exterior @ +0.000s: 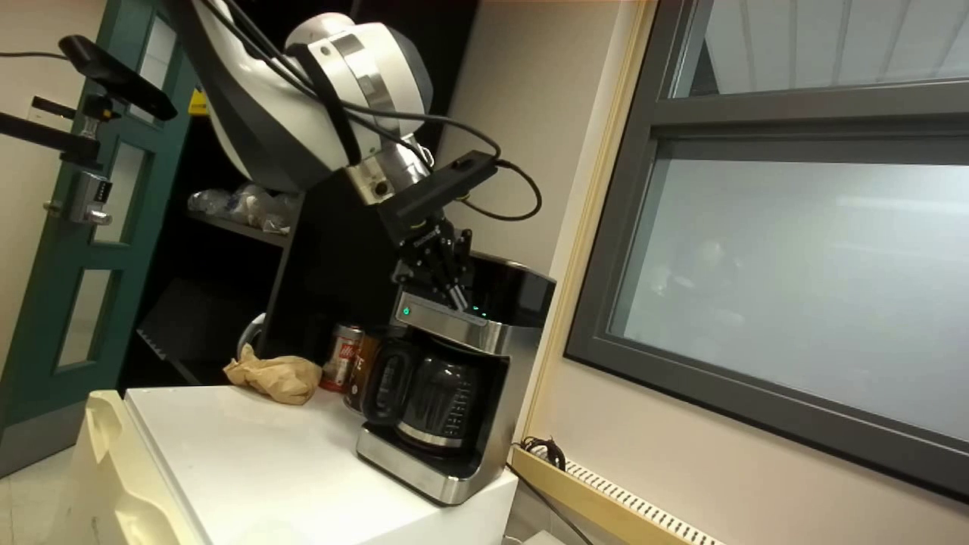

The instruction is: Press a button on the coffee maker

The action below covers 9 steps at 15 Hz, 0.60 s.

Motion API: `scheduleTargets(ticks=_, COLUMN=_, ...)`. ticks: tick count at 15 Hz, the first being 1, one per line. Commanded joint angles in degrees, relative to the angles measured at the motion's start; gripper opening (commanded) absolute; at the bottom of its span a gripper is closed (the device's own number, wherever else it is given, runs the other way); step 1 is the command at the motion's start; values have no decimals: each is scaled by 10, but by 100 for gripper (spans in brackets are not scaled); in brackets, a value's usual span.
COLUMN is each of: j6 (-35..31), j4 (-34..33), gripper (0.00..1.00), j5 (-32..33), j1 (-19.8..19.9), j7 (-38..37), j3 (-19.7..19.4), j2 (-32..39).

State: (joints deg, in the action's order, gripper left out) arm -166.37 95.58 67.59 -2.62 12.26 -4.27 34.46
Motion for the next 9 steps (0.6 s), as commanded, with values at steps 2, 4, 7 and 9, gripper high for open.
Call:
scheduleTargets(ticks=2, j6=24, j4=125, gripper=0, j5=-21, j1=12, j7=32, j3=30, j2=-71)
scheduleTargets(ticks=4, j6=24, j4=167, gripper=0, j5=-19, j1=13, j7=29, j3=33, j2=-95)
scheduleTargets(ticks=7, j6=24, j4=230, gripper=0, j5=-34, j1=22, j7=34, j3=43, j2=-135)
scheduleTargets(ticks=9, j6=19, j4=265, gripper=0, j5=-44, j1=27, j7=32, j3=46, j2=-159)
